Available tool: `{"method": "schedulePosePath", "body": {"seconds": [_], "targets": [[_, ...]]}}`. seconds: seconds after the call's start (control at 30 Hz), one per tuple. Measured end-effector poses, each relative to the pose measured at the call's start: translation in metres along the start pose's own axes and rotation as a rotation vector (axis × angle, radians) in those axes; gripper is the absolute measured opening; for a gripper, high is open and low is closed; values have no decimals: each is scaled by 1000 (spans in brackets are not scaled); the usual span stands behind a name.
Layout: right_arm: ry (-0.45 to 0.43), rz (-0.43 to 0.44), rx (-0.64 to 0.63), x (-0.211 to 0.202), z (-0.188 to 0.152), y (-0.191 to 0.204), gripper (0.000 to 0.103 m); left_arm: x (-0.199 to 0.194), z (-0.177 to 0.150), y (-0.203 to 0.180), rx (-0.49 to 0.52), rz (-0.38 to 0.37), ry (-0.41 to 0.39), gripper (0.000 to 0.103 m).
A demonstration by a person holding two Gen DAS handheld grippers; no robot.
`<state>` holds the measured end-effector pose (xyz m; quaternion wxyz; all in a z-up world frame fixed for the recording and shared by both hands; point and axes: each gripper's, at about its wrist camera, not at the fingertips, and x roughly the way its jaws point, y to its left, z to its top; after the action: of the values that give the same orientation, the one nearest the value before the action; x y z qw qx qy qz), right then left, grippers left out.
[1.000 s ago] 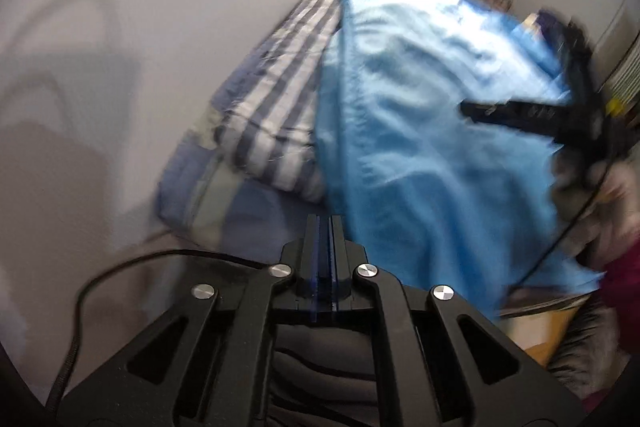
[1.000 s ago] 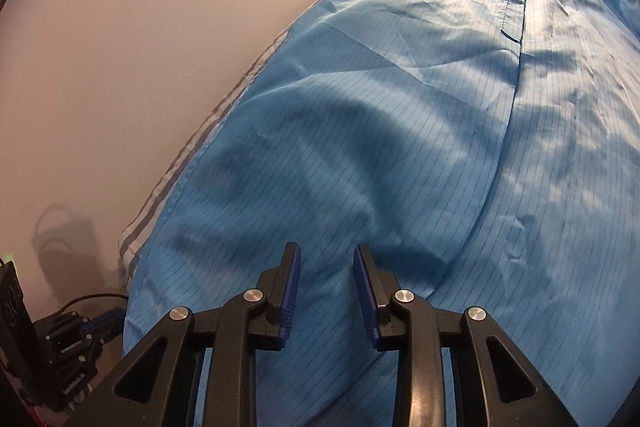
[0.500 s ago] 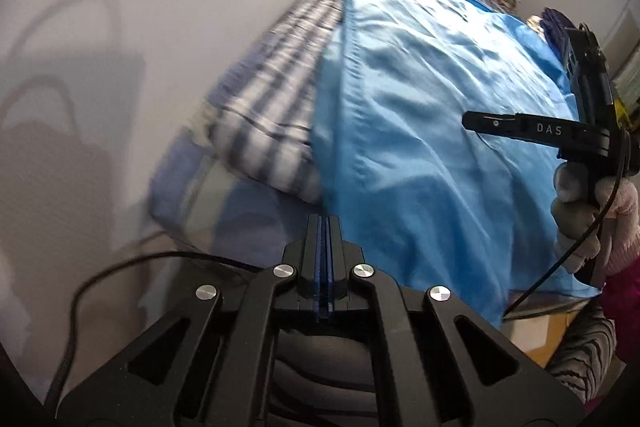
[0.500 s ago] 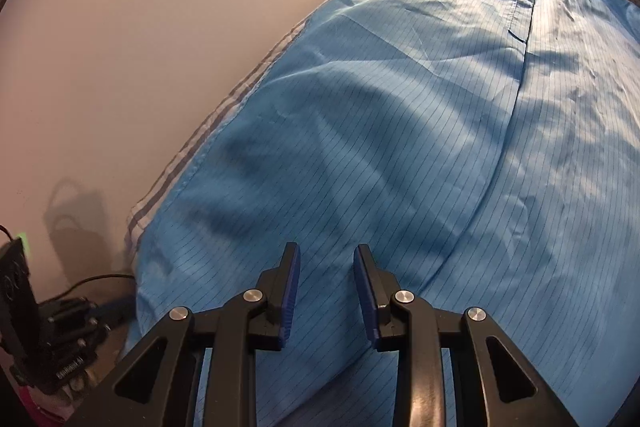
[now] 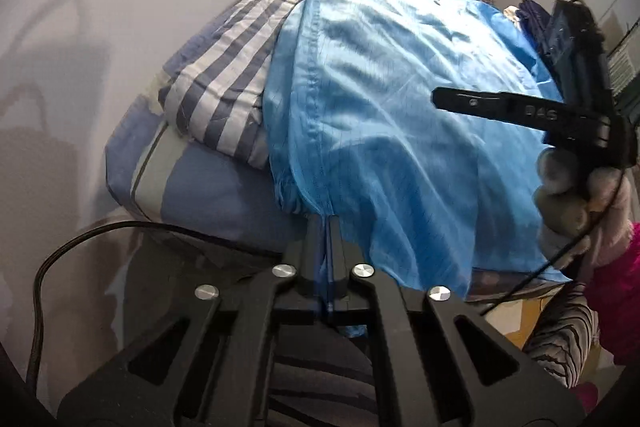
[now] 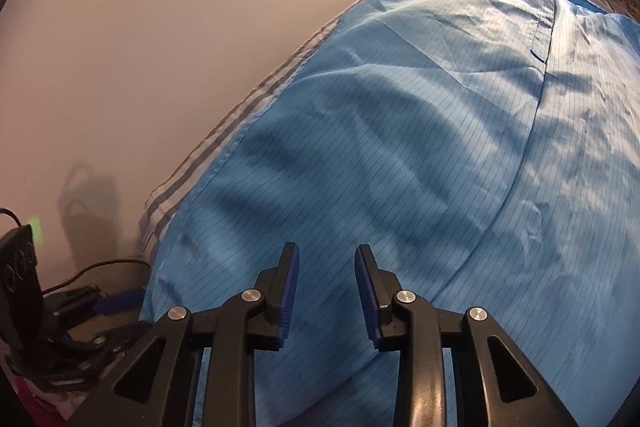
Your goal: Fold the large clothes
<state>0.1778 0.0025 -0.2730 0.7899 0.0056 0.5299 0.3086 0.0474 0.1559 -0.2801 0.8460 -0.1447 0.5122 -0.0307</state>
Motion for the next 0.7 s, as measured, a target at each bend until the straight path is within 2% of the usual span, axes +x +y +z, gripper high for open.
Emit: {"method": "schedulePosePath", "body": {"seconds": [0.13, 0.23, 0.3, 0.37, 0.4, 0.43, 0.7], "targets": [[-1, 14, -3, 0, 0, 5, 31, -12, 1, 13, -25, 64, -42, 0], [19, 17, -17, 8, -2, 10, 31, -14, 2, 19, -12, 35, -34, 0], [43, 2, -26, 19, -4, 10, 31, -16, 6, 16, -2, 50, -26, 2], [46, -9, -27, 25, -6, 8, 30, -23, 13, 15, -23, 55, -50, 23], [40, -7, -25, 24, -6, 8, 30, -26, 17, 15, -29, 41, -74, 42], [42, -5, -21, 24, -6, 8, 30, -29, 23, 14, -30, 18, -102, 50], [4, -5, 18, 8, 4, -3, 30, 8, 67, 5, 4, 14, -73, 50]]}}
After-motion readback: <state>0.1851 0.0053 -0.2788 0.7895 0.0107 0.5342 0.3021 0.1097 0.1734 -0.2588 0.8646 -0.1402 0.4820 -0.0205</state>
